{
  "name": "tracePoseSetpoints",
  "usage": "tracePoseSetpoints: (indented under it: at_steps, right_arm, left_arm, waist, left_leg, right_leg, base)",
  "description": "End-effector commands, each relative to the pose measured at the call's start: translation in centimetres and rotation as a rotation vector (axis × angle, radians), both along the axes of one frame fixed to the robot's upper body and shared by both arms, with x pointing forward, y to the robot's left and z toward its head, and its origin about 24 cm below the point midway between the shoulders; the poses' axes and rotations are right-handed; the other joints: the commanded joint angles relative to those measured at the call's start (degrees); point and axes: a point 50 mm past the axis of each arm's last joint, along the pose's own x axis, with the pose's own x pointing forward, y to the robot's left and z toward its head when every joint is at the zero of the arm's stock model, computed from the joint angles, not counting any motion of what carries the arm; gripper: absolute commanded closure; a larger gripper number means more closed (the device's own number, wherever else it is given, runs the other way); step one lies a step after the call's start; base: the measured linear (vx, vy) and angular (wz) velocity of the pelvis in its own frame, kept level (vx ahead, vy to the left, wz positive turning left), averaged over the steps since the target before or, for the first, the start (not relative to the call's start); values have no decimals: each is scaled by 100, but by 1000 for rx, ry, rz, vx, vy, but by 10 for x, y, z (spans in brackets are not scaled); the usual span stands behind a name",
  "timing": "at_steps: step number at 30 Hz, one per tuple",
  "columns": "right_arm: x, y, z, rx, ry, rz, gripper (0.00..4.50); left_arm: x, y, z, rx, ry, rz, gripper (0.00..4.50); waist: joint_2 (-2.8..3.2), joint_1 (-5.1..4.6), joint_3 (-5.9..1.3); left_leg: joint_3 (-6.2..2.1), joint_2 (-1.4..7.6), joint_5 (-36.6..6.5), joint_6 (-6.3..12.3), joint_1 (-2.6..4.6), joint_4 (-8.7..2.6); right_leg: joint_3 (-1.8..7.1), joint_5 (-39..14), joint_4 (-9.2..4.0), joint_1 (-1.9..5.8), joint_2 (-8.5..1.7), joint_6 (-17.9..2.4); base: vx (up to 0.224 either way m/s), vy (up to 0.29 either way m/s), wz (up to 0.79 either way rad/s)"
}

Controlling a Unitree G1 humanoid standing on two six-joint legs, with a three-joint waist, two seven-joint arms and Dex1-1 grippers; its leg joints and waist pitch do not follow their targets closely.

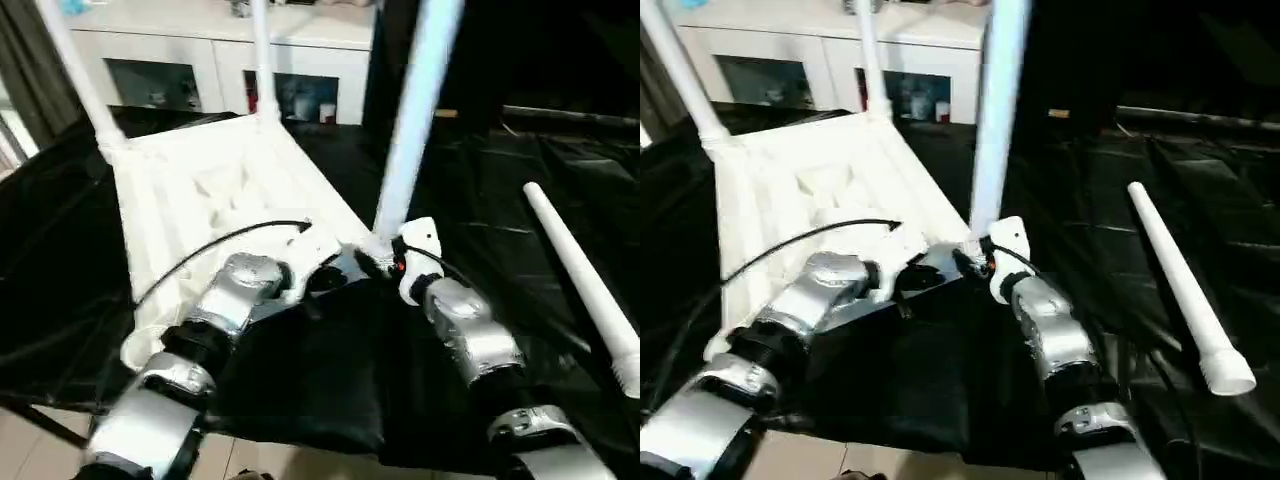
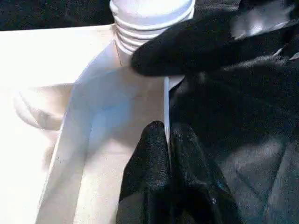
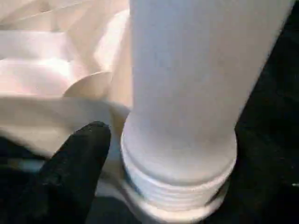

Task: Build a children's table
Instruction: Rotate leg to tighten

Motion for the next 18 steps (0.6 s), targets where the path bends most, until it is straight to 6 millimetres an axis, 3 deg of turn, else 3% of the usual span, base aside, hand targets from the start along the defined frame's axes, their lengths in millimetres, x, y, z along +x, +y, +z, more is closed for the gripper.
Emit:
tracePoseSetpoints:
  at_steps: [1, 7, 9, 10, 14, 16, 18]
  right_arm:
    - [-1, 2, 12, 16, -24, 125, 51]
    - [-13, -11, 13, -41, -5, 326, 51]
    - [-14, -12, 14, -38, -3, 341, 51]
    - [-16, -13, 15, -30, 2, 367, 51]
    - [-20, -12, 16, -29, 18, 429, 51]
    - [-21, -11, 15, -25, 22, 437, 51]
    - [-21, -10, 15, -17, 23, 441, 77]
  left_arm:
    - [-4, 7, 1, -26, -1, -56, 450]
    - [-16, 19, 3, -53, 46, -209, 450]
    - [-19, 20, 3, -56, 55, -240, 450]
    - [-23, 23, 3, -63, 71, -280, 450]
    - [-27, 26, 3, -70, 98, -304, 450]
    - [-28, 27, 3, -73, 110, -308, 450]
    - [-29, 27, 3, -74, 110, -310, 450]
  waist:
    - [-77, 22, -324]
    - [-54, 56, -360]
    - [-54, 96, -368]
    - [-54, 133, -400]
    - [-59, 212, -442]
    - [-72, 233, -431]
    - [-66, 236, -404]
  left_leg:
    - [-266, 355, -2226, -52, 165, -435]
    - [-208, 377, -1736, 76, 167, -396]
    - [-168, 383, -1529, 179, 194, -362]
    - [-167, 379, -1194, 288, 158, -332]
    - [-141, 372, -646, 541, 150, -255]
    - [-135, 366, -585, 606, 110, -234]
    - [-141, 374, -885, 519, 119, -261]
  right_leg:
    - [164, -2029, -462, 86, -278, -963]
    - [159, -1124, -335, 106, -244, -1320]
    - [164, -783, -303, 93, -229, -1456]
    - [142, -406, -230, 141, -229, -1539]
    - [133, 321, -130, 144, -216, -1674]
    - [129, 363, -119, 123, -217, -1700]
    - [133, -126, -168, 109, -232, -1641]
  base:
    - [0, 0, 0]
    - [0, 0, 0]
    - [0, 0, 0]
    - [0, 0, 0]
    - [0, 0, 0]
    - [0, 0, 0]
    - [0, 0, 0]
